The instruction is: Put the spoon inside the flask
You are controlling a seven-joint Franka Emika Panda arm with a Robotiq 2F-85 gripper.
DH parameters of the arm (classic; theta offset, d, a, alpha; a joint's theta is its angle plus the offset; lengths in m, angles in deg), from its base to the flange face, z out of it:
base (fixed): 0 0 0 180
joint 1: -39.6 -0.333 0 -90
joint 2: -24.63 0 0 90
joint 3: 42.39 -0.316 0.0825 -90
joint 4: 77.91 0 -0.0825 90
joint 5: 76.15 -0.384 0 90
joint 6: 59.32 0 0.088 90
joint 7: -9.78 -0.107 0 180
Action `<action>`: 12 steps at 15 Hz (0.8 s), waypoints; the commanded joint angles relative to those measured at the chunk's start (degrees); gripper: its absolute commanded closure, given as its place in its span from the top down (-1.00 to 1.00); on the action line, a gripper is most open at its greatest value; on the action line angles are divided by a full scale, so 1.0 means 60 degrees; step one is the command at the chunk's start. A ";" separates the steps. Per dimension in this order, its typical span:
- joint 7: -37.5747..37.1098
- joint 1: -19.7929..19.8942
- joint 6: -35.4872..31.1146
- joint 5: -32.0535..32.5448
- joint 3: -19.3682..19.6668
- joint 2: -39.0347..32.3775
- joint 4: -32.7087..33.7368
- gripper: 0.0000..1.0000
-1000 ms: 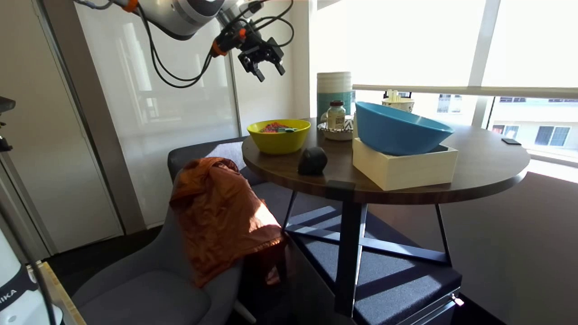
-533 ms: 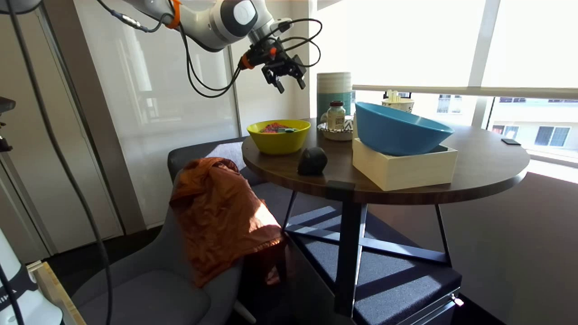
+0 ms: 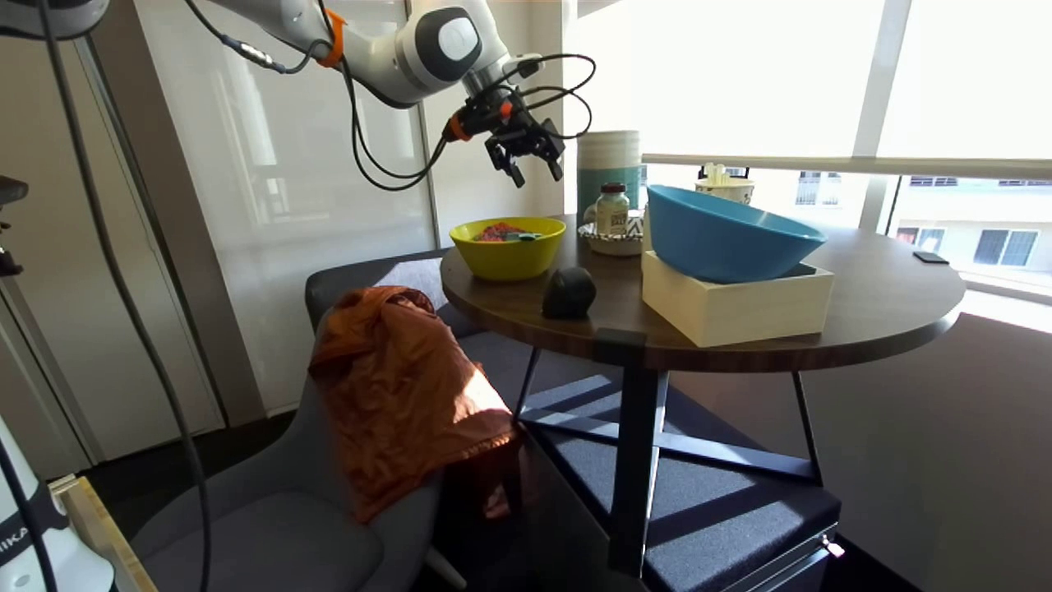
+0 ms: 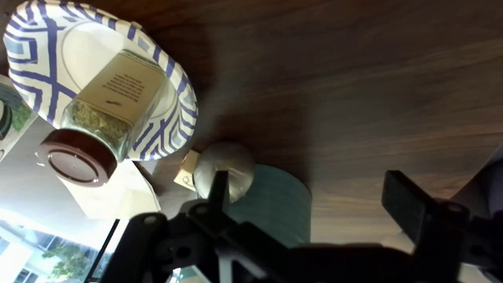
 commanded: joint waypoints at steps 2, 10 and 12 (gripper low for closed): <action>0.0033 0.0111 0.0389 -0.0037 0.0397 -0.1125 0.1321 1.00; -0.0317 0.0116 0.0836 -0.0101 0.0516 -0.2787 0.3627 1.00; -0.0699 0.0036 0.1088 -0.0019 0.0638 -0.3181 0.4162 1.00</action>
